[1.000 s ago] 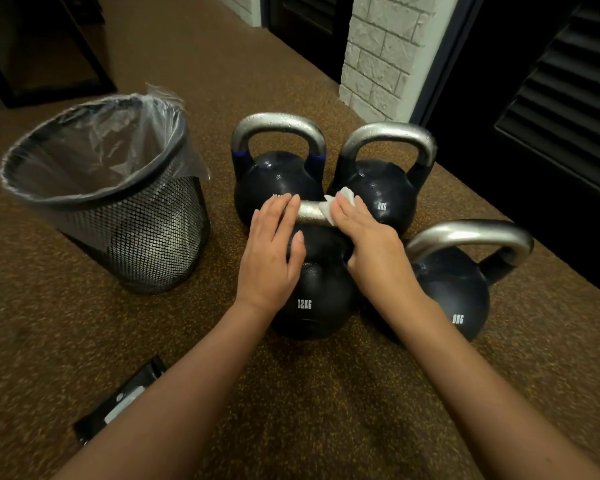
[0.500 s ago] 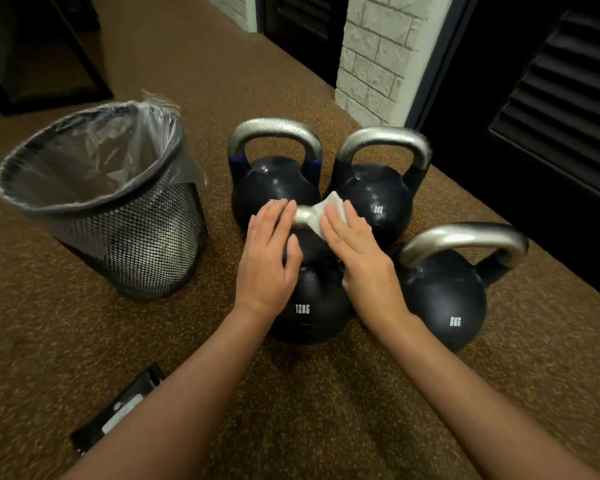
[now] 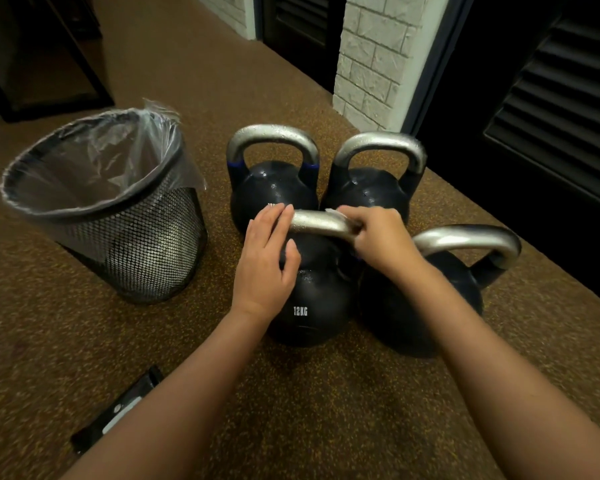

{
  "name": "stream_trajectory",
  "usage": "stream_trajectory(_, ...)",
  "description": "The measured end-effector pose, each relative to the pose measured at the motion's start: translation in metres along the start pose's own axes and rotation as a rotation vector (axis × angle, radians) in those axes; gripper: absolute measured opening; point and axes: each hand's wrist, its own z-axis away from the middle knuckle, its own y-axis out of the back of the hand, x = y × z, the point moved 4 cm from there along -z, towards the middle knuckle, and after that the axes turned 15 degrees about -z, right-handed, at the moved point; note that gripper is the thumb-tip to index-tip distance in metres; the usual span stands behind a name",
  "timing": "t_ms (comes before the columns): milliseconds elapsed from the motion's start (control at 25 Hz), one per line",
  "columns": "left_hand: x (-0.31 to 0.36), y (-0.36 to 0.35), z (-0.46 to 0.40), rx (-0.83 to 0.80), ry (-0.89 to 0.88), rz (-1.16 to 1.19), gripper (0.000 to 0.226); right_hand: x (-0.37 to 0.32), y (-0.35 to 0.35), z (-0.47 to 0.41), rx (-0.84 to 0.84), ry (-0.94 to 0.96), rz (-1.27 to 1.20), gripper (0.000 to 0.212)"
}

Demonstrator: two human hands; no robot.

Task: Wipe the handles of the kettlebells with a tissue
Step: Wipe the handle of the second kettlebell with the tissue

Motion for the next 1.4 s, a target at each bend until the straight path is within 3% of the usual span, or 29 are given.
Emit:
stream_trajectory(80, -0.001, 0.002, 0.0, -0.017, -0.014, 0.011, 0.049, 0.015, 0.009, -0.001, -0.078, -0.155, -0.066, 0.05)
stream_trajectory(200, -0.001, 0.002, -0.001, -0.019, -0.006, 0.033, 0.05, 0.01, 0.011, -0.003, -0.105, -0.207, -0.119, 0.047)
stream_trajectory(320, -0.002, -0.001, -0.001, -0.013, -0.003, 0.038, 0.051, -0.01, 0.002, -0.008, -0.055, -0.112, -0.041, 0.048)
stream_trajectory(480, -0.003, -0.001, 0.0, -0.008, 0.005, 0.048, 0.052, -0.017, -0.021, 0.015, 0.069, 0.158, 0.168, 0.06)
stream_trajectory(640, -0.002, -0.001, 0.0, -0.013, 0.01, 0.043, 0.052, 0.009, -0.039, 0.038, 0.063, 0.316, 0.161, 0.085)
stream_trajectory(760, -0.002, -0.001, 0.0, -0.002, 0.015, 0.038, 0.052, 0.022, -0.042, 0.044, 0.024, 0.361, 0.189, 0.088)
stream_trajectory(960, -0.001, -0.002, 0.0, -0.005, 0.005, 0.026, 0.053, 0.023, -0.043, 0.049, 0.062, 0.502, 0.367, 0.059)
stream_trajectory(1400, 0.001, 0.0, 0.001, -0.016, -0.005, -0.023, 0.054, 0.03, -0.031, 0.036, -0.039, 0.773, 0.665, 0.048)
